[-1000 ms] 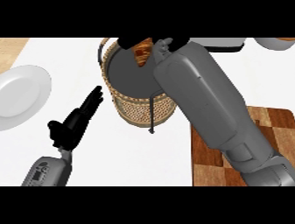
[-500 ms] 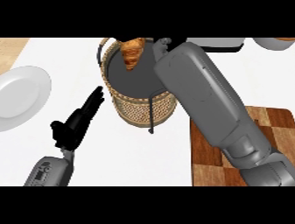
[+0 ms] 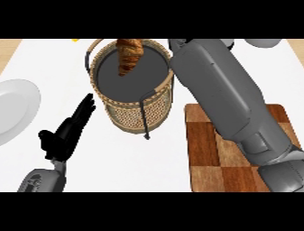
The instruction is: Pick the croissant from the cutting board and place it in the tiered basket
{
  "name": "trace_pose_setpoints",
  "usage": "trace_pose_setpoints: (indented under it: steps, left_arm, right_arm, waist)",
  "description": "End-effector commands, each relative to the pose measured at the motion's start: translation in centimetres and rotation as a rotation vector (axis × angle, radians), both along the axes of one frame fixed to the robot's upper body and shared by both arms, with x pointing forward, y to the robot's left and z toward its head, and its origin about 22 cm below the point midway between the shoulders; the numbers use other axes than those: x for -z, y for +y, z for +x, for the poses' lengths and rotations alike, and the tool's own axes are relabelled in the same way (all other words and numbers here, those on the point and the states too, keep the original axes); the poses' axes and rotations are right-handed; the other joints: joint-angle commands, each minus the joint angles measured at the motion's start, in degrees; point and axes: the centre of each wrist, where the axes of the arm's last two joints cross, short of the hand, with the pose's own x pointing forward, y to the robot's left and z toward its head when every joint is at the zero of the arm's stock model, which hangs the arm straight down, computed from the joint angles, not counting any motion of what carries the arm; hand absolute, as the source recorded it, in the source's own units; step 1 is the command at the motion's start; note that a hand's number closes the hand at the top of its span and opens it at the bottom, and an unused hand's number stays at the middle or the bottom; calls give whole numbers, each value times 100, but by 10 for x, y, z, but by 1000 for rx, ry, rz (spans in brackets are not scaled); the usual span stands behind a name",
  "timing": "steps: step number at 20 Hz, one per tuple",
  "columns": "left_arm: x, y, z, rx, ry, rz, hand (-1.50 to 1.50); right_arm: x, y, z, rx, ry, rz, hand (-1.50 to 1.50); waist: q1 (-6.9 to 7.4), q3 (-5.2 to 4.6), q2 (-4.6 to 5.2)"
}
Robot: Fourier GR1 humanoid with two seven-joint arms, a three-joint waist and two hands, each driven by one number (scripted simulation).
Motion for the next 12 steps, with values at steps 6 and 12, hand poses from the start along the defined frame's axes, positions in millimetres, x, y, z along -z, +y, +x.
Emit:
trace_pose_setpoints:
  steps: [6,12]
  left_arm:
    - [3,21,-11,-77,19,-12,0]
    - [11,33,-25,-126,42,-2,0]
  right_arm:
    - [-11,-56,-13,215,-217,157,-150]
    - [-10,-115,-44,223,-221,140,-150]
  waist:
    - [-455,18,-137]
    - [-752,24,-235]
